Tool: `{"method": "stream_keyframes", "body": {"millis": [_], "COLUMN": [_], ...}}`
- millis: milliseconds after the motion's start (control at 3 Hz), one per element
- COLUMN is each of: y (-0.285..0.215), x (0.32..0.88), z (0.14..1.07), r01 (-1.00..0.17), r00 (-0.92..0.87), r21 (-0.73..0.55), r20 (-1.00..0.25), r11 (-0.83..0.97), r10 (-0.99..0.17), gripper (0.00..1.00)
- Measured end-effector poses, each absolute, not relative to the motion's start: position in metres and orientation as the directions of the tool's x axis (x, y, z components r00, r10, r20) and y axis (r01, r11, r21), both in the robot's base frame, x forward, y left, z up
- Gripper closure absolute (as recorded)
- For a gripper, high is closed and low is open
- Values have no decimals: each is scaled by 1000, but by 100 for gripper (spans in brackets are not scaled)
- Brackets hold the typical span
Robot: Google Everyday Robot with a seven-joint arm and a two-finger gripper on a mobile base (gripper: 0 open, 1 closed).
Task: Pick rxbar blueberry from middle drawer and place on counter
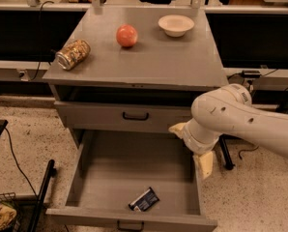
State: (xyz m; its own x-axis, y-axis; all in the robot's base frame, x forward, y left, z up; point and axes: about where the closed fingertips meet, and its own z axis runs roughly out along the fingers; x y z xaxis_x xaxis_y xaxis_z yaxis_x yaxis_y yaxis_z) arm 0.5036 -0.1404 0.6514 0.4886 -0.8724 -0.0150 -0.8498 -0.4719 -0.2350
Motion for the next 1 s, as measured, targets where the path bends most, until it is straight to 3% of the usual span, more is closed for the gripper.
{"method": "stream_keyframes", "body": {"millis": [1000], "y": [-117], "x": [507], "z": [594], "r01": [-801], "r00": [583], "r21": [-197], "r20": [-41], "r11": [-566], "r10": [-811], "gripper": [0]}}
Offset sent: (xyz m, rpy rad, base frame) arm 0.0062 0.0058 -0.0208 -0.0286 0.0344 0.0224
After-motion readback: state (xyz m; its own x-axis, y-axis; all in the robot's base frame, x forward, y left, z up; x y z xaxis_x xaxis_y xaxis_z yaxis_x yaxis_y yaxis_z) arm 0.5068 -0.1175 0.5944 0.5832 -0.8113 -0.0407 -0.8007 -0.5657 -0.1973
